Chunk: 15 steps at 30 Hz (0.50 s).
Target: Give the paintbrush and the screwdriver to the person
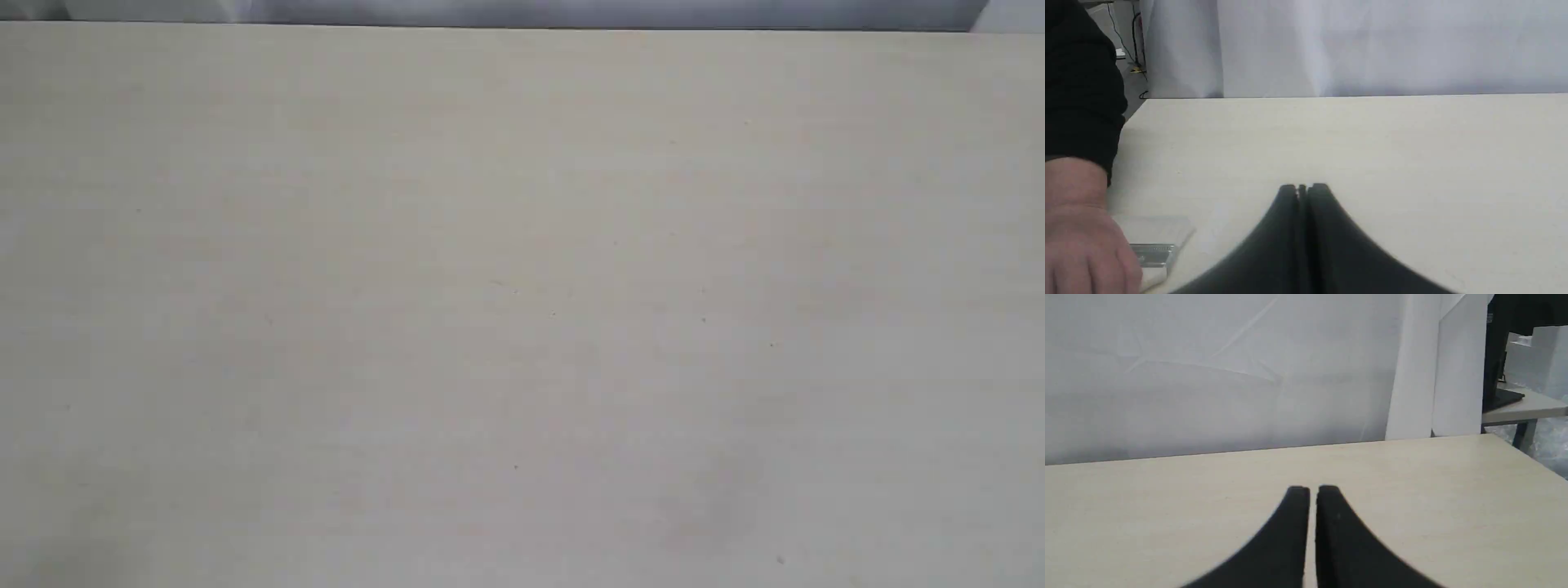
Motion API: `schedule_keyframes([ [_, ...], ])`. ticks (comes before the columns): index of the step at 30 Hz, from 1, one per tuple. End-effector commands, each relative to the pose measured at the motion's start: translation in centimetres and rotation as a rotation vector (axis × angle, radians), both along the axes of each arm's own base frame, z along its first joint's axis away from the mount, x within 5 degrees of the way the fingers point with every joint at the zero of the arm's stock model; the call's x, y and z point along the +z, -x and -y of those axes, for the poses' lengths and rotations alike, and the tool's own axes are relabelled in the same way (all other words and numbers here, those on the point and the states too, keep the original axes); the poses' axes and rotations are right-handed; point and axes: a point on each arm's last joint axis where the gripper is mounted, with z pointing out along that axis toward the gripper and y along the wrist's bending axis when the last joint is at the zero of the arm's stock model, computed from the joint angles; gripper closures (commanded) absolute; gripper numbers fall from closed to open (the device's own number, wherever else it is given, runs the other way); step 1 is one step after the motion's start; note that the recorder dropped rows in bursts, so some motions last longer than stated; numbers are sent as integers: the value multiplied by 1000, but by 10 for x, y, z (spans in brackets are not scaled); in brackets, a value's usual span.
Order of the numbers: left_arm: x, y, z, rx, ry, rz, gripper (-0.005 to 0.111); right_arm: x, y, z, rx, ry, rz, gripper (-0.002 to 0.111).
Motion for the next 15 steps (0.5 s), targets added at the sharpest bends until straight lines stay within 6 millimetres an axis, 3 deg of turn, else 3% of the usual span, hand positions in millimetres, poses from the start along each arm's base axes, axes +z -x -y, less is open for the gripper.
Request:
schedule_keyframes([
  [1, 0, 0, 1, -8, 2, 8, 107, 0, 0, -1, 15, 67, -6, 104],
  [6, 0, 0, 1, -8, 2, 8, 107, -4, 0, -3, 33, 159, -64, 104],
  [15, 0, 0, 1, -9, 6, 4, 107, -7, 0, -6, 68, 138, -91, 104],
])
